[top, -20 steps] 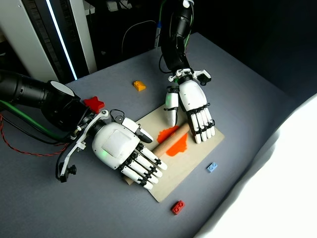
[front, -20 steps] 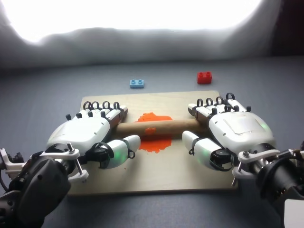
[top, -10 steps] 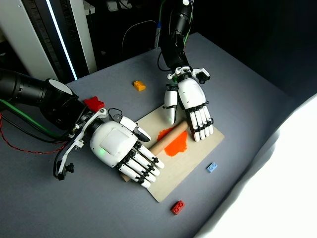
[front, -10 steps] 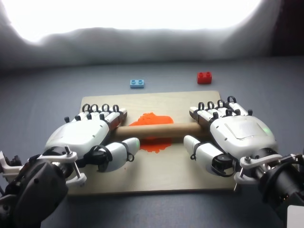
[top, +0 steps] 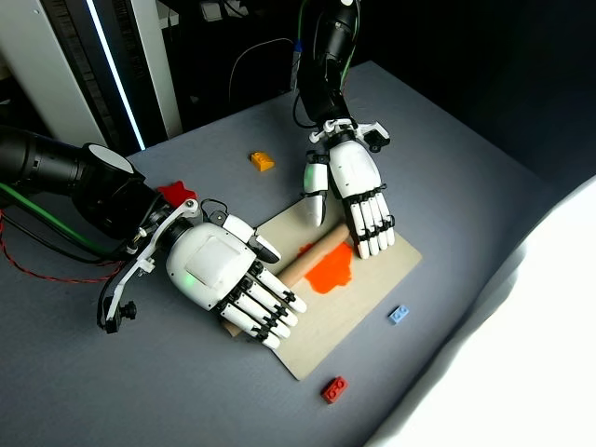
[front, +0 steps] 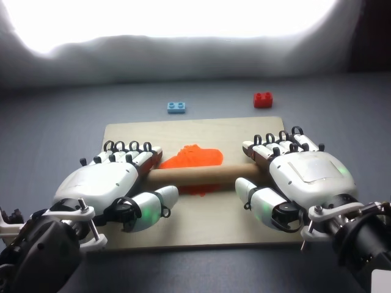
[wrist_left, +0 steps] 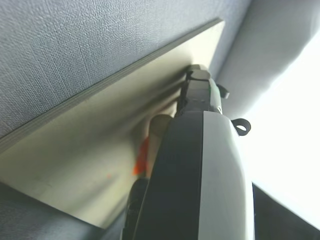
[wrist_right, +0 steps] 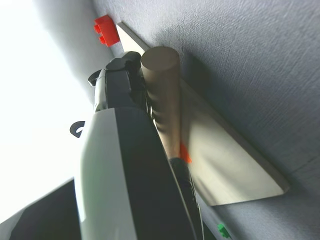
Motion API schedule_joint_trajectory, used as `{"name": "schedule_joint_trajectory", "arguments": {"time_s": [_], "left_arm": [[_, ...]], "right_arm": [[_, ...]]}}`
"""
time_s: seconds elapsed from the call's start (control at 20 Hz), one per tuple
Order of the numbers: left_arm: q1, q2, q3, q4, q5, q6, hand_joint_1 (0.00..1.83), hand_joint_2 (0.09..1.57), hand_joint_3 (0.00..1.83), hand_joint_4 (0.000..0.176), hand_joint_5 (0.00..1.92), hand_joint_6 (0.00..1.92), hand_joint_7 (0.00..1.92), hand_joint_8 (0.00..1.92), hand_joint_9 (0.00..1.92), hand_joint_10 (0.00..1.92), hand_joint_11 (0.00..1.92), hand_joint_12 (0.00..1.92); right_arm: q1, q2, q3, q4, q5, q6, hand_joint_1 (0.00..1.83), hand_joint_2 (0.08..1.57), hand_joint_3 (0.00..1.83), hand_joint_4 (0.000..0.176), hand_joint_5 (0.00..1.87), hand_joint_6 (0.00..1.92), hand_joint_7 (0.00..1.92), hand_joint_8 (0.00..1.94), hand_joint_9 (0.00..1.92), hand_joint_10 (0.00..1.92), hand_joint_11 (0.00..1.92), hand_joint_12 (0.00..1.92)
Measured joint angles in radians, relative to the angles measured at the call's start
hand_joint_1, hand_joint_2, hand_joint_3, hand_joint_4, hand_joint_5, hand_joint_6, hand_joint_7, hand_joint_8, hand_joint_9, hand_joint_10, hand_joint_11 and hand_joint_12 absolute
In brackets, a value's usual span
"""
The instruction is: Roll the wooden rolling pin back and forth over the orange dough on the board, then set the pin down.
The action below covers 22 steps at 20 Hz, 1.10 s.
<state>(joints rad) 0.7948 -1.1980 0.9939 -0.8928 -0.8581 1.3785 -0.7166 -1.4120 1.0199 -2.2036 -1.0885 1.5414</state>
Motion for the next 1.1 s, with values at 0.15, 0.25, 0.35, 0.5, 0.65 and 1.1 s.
{"name": "schedule_joint_trajectory", "arguments": {"time_s": [0.15, 0.25, 0.35, 0.5, 0.65, 1.1], "left_arm": [[0.009, 0.002, -0.009, 0.008, -0.008, -0.001, 0.0, 1.42, 0.0, 0.0, 0.12, 0.0, 0.16, 0.0, 0.15, 0.0, 0.0, 0.21], [0.01, 0.005, -0.013, 0.012, -0.007, -0.005, 0.0, 1.42, 0.0, 0.0, 0.12, 0.0, 0.16, 0.0, 0.13, 0.0, 0.0, 0.14], [0.021, 0.008, -0.023, 0.019, -0.015, -0.008, 0.0, 1.42, 0.0, 0.0, 0.09, 0.0, 0.16, 0.0, 0.14, 0.01, 0.0, 0.13], [0.033, 0.012, -0.039, 0.031, -0.024, -0.019, 0.0, 1.42, 0.0, 0.0, 0.08, 0.0, 0.14, 0.0, 0.13, 0.0, 0.0, 0.08], [0.036, 0.012, -0.044, 0.036, -0.03, -0.019, 0.0, 1.42, 0.0, 0.0, 0.08, 0.0, 0.12, 0.01, 0.1, 0.01, 0.0, 0.0], [0.048, 0.023, -0.064, 0.05, -0.021, -0.019, 0.0, 1.42, 0.0, 0.0, 0.09, 0.01, 0.13, 0.01, 0.11, 0.01, 0.0, 0.0]], "right_arm": [[0.0, 0.003, -0.01, 0.002, -0.005, -0.002, 0.0, 1.54, 0.0, 0.0, 0.27, 0.0, 0.28, 0.0, 0.23, 0.0, 0.0, 0.5], [0.0, 0.004, -0.011, 0.004, -0.008, -0.006, 0.0, 1.54, 0.0, 0.0, 0.28, 0.0, 0.29, 0.0, 0.24, 0.01, 0.0, 0.53], [0.0, 0.006, -0.014, 0.004, -0.011, -0.009, 0.0, 1.54, 0.0, 0.0, 0.28, 0.0, 0.28, 0.0, 0.23, 0.0, 0.0, 0.5], [0.0, 0.013, -0.029, 0.007, -0.016, -0.017, 0.0, 1.54, 0.0, 0.0, 0.28, 0.0, 0.29, 0.0, 0.24, 0.01, 0.0, 0.5], [0.0, 0.018, -0.042, 0.004, -0.017, -0.017, 0.0, 1.53, 0.0, 0.0, 0.31, 0.01, 0.32, 0.01, 0.27, 0.01, 0.0, 0.59], [-0.016, 0.04, -0.071, 0.011, -0.026, -0.027, 0.0, 1.53, 0.0, 0.0, 0.32, 0.01, 0.33, 0.0, 0.28, 0.01, 0.0, 0.67]]}}
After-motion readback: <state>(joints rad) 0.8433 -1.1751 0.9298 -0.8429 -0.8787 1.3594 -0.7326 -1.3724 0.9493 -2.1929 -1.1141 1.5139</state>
